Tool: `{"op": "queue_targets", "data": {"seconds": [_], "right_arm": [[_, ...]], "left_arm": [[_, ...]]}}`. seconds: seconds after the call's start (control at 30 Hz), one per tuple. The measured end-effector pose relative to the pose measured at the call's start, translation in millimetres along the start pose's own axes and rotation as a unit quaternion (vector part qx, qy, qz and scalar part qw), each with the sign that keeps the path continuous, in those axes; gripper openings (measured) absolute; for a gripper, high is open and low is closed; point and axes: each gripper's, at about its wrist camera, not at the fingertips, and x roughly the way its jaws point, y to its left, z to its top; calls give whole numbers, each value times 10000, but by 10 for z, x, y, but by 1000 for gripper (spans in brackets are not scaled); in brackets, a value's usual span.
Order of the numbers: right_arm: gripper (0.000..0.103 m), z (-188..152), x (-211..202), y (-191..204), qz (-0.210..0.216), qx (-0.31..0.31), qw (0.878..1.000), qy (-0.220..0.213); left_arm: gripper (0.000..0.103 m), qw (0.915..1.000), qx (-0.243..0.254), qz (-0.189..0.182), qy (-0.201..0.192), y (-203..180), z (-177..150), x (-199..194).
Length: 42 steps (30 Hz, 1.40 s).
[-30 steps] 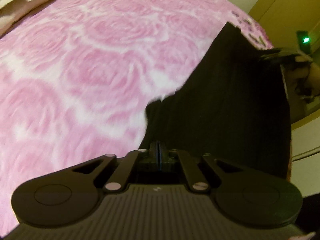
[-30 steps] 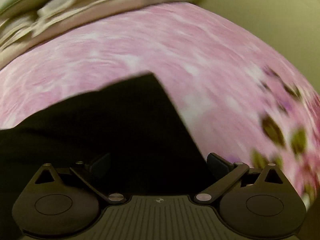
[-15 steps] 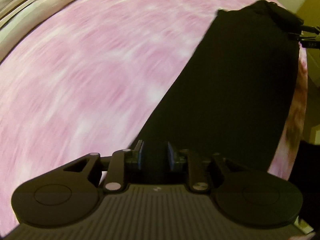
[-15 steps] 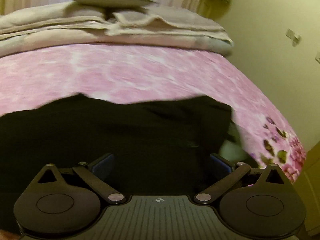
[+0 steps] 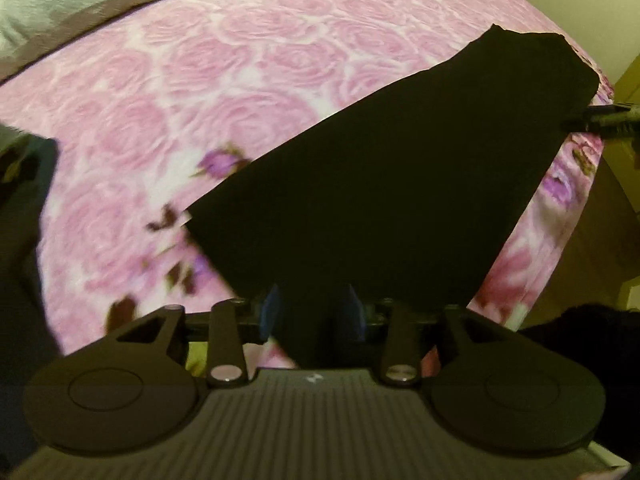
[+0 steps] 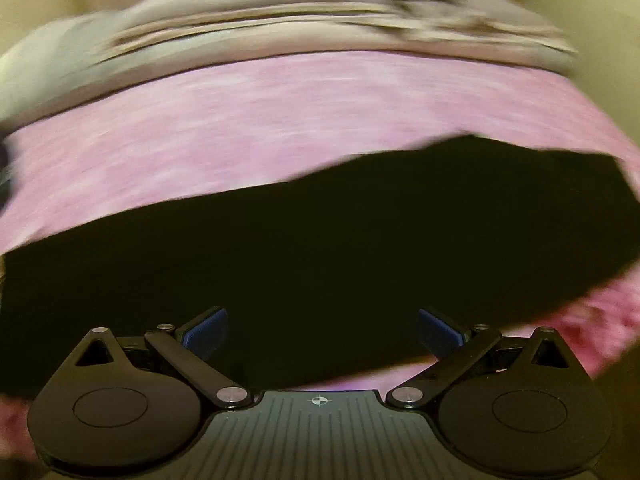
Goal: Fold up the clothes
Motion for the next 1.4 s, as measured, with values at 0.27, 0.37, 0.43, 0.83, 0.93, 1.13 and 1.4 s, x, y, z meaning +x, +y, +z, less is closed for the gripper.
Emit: {"op": "queue_targets", "data": {"seconds": [0.27, 0.37, 0.43, 0.83, 0.93, 1.13, 1.4], "right_arm": [[95, -323, 114, 1826, 1689, -2991, 9376, -537], [84, -482, 187, 2333, 1879, -3764, 9041, -751], [84, -640, 268, 2584, 1923, -4161, 8850, -819], [49, -1099, 728, 2977, 1081, -5328, 8290, -1312], [3, -867, 634, 2873, 1357, -4657, 8678, -1080], [3, -152, 425, 2328, 2090, -2003, 9555, -576], [3, 450, 210, 627, 1798, 1019, 9743, -897]], "left_arm": [[44, 9992, -243, 271, -179, 219, -490, -213], [49, 9976, -492, 374, -316, 322, -659, -327], [51, 9962, -657, 379, -428, 380, -757, -383], [54, 9930, -940, 224, -672, 442, -1155, -442], [54, 9939, -856, 191, -663, 401, -1141, -440], [54, 9957, -550, -63, -739, 201, -829, -450], [55, 9938, 251, -540, -941, -474, 148, -262]]}}
